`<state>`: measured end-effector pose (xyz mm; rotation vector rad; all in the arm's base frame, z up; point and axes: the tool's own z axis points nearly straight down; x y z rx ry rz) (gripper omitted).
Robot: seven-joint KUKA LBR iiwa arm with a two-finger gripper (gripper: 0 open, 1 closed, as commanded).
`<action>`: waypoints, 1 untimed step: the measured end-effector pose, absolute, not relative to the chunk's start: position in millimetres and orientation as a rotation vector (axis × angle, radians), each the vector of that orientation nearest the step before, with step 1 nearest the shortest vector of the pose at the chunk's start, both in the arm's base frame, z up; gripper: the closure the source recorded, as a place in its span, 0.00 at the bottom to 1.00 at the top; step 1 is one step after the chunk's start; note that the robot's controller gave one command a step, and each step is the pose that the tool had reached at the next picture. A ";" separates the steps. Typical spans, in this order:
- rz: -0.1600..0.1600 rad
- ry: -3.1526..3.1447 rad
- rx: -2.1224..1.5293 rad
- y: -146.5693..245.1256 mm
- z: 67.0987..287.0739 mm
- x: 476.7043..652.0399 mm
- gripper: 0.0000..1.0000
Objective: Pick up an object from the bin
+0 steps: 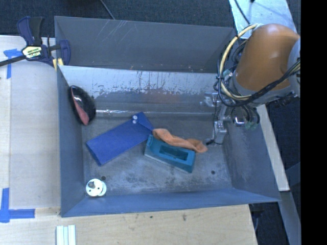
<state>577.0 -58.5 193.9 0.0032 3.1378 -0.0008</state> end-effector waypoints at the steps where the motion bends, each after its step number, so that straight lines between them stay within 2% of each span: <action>1: 0.000 3.130 0.165 -32.4 137.3 582.6 0.00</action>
Offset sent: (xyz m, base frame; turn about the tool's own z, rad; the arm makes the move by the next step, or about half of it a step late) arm 0.0193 0.0688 -0.0601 0.1525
